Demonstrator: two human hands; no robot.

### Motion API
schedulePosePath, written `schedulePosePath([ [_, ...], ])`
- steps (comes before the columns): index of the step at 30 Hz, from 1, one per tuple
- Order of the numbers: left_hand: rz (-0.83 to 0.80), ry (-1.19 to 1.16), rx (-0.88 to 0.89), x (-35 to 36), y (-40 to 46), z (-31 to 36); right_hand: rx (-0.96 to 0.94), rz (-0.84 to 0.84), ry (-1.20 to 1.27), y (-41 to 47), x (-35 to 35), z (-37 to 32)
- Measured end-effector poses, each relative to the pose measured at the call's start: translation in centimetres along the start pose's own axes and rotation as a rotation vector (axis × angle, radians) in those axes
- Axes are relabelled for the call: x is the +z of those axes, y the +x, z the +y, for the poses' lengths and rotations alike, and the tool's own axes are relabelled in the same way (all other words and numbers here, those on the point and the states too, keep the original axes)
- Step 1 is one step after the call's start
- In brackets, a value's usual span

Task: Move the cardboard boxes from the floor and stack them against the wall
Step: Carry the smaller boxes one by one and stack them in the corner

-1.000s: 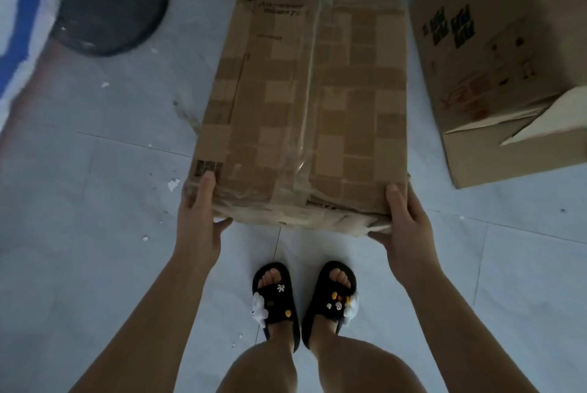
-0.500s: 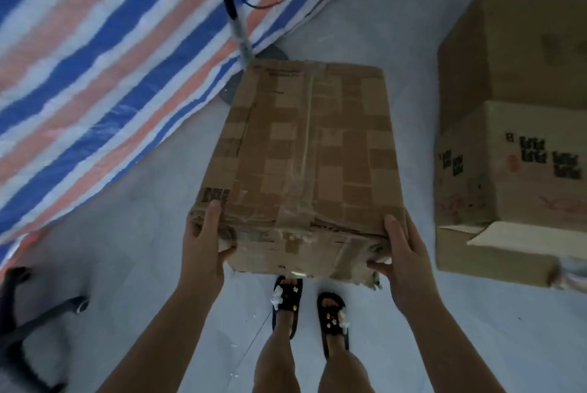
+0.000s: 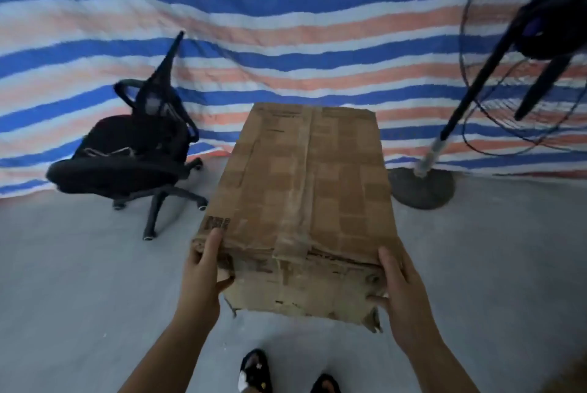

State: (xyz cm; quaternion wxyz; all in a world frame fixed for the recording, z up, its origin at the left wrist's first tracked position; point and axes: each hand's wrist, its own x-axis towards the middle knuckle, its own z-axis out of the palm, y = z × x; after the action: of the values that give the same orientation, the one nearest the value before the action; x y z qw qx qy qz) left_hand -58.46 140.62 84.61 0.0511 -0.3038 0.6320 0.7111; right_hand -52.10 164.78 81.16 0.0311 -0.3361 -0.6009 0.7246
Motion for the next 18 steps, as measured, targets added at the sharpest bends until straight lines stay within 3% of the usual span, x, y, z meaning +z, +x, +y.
schedulePosePath([
  [9,0.441,-0.296,0.098,-18.3,-5.7,1.4,-0.066,-0.441,-0.255,-7.1,15.9,-1.0],
  [18,0.780,-0.491,0.179,-40.4,-13.5,0.4,-0.079,-0.802,-0.324,-23.1,32.4,6.2],
])
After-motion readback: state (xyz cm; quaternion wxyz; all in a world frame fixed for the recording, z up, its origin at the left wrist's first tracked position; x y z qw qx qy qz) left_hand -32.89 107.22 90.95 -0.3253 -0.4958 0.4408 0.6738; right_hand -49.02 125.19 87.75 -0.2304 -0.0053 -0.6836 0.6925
